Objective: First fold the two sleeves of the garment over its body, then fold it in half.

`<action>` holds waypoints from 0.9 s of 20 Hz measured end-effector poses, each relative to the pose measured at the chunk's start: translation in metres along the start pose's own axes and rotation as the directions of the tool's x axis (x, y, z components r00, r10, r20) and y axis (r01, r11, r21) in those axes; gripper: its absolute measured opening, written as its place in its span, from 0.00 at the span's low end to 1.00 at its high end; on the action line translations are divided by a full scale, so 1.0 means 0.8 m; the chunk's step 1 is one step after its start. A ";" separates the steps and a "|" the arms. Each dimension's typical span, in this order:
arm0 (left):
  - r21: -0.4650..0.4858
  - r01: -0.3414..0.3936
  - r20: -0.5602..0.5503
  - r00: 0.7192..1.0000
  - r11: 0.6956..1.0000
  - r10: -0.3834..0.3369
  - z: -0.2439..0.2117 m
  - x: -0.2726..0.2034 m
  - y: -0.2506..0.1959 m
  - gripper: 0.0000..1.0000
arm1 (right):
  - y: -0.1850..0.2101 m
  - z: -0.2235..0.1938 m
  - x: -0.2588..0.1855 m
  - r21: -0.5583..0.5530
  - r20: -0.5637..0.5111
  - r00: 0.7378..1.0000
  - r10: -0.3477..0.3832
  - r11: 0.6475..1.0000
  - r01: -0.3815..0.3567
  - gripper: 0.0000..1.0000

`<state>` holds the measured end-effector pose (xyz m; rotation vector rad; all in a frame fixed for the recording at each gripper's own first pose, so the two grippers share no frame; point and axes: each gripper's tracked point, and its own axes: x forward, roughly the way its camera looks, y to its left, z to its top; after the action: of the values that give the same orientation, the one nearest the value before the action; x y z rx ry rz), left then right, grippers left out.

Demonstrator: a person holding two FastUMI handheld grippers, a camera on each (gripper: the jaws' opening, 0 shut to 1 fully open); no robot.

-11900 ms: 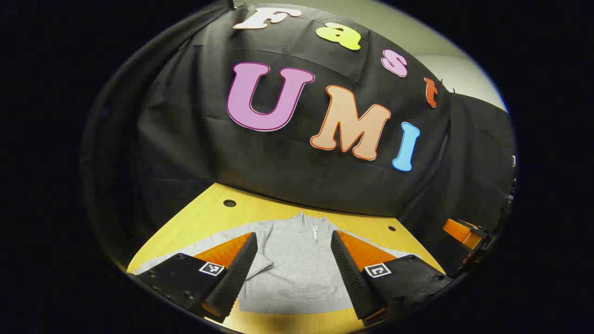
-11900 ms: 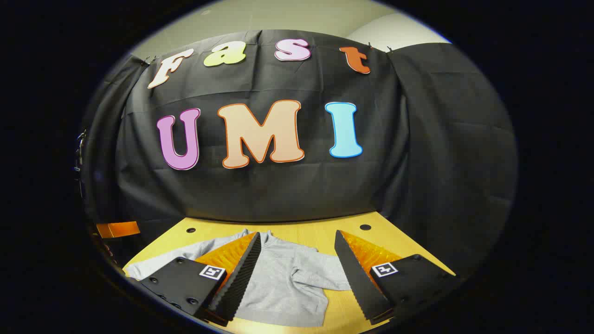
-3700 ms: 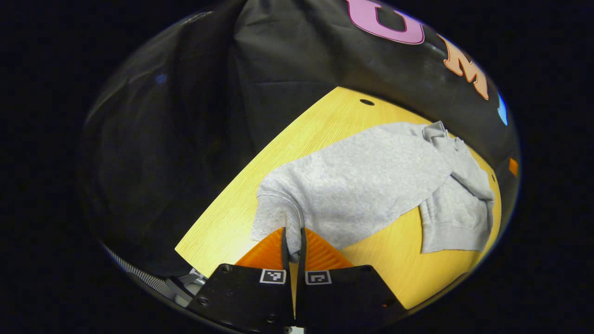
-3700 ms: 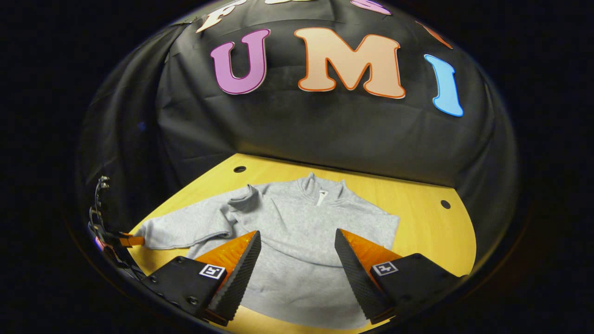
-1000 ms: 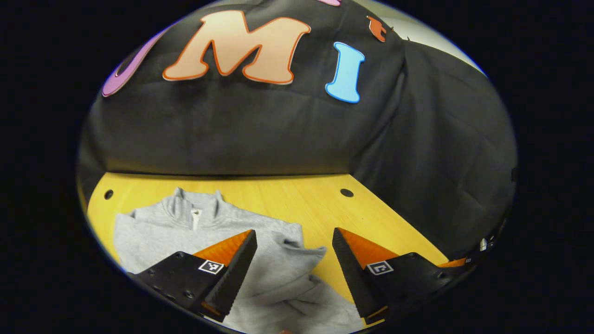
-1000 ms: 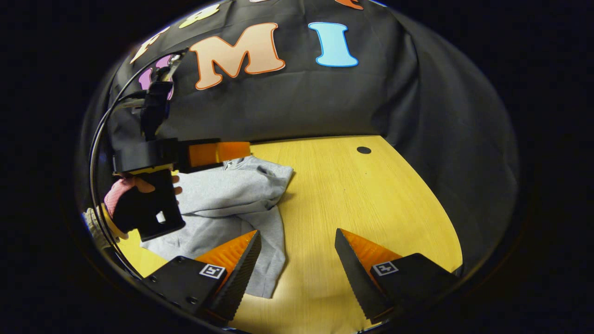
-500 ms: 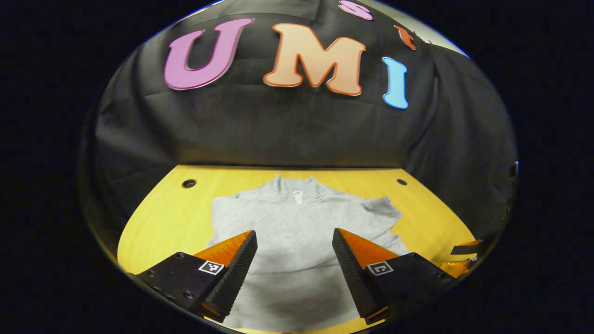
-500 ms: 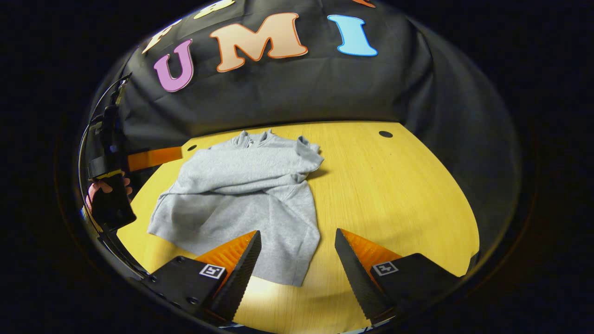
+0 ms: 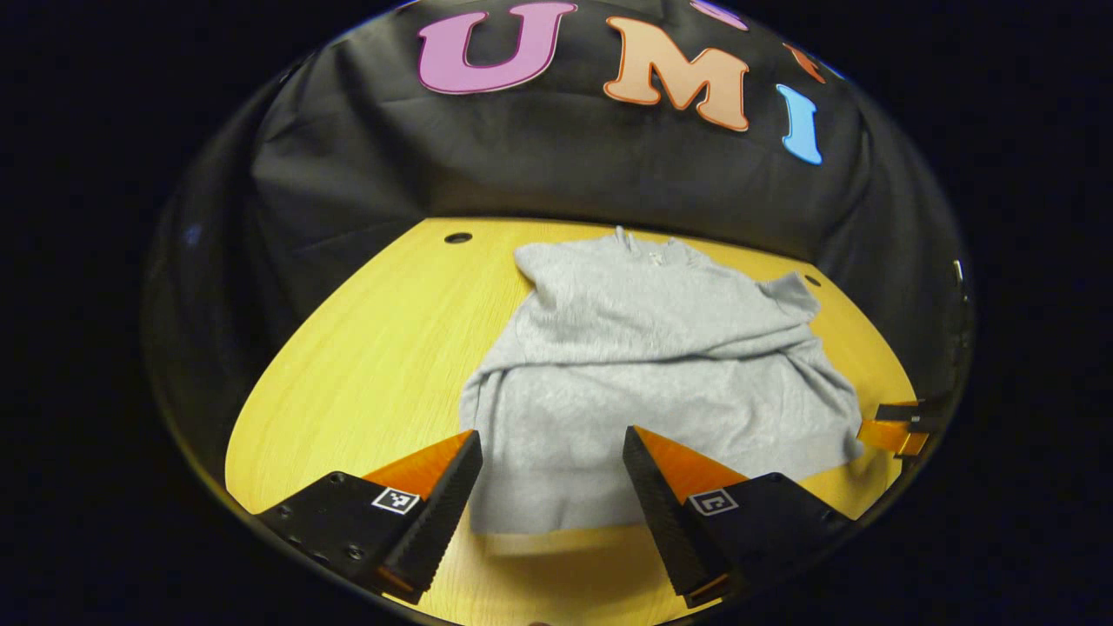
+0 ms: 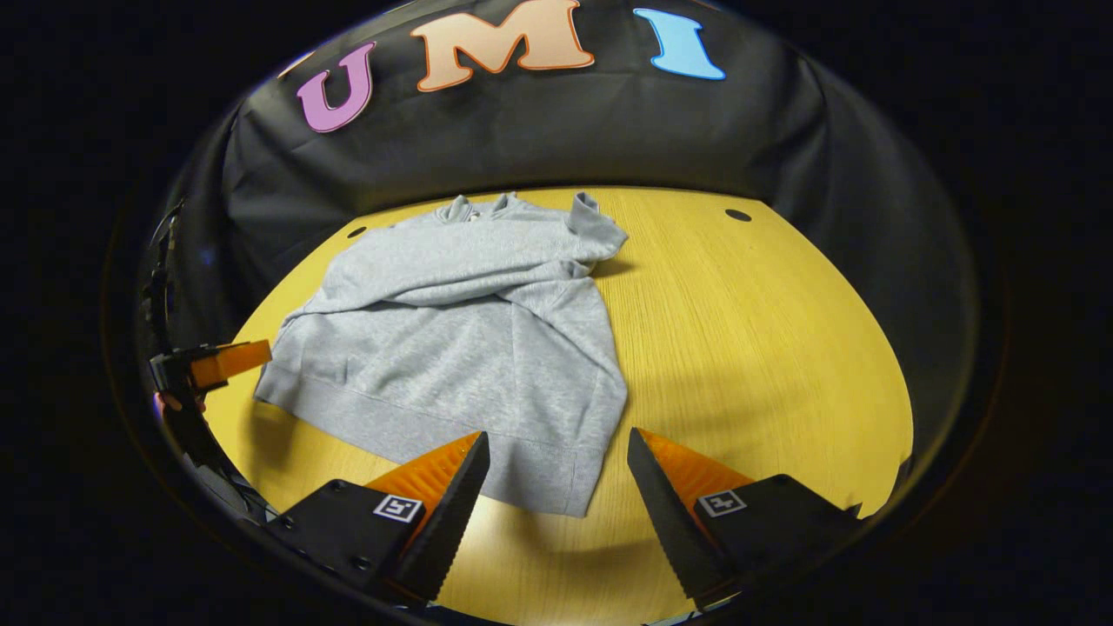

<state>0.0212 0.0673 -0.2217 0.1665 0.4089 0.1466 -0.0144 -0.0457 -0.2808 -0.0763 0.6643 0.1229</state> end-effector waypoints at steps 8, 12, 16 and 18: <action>0.026 -0.034 -0.054 0.998 0.999 0.035 -0.049 0.003 0.007 0.96 | 0.009 -0.025 0.013 -0.023 -0.024 1.000 -0.009 1.000 0.009 0.99; 0.025 -0.051 -0.034 0.998 0.998 0.052 -0.050 0.005 0.007 0.96 | 0.014 -0.027 0.013 -0.025 -0.012 1.000 -0.012 1.000 0.012 0.93; 0.019 -0.044 -0.003 0.999 0.999 0.044 -0.051 0.006 0.003 0.96 | 0.018 -0.029 0.012 -0.021 -0.001 1.000 -0.005 1.000 0.005 0.84; 0.025 -0.031 0.001 1.000 0.999 0.031 -0.052 0.007 -0.001 0.92 | 0.022 -0.030 0.012 -0.019 -0.003 1.000 0.005 1.000 -0.005 0.77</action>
<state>0.0091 0.0728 -0.2619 0.1979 0.4078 0.1717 -0.0243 -0.0301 -0.3061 -0.0932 0.6662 0.1340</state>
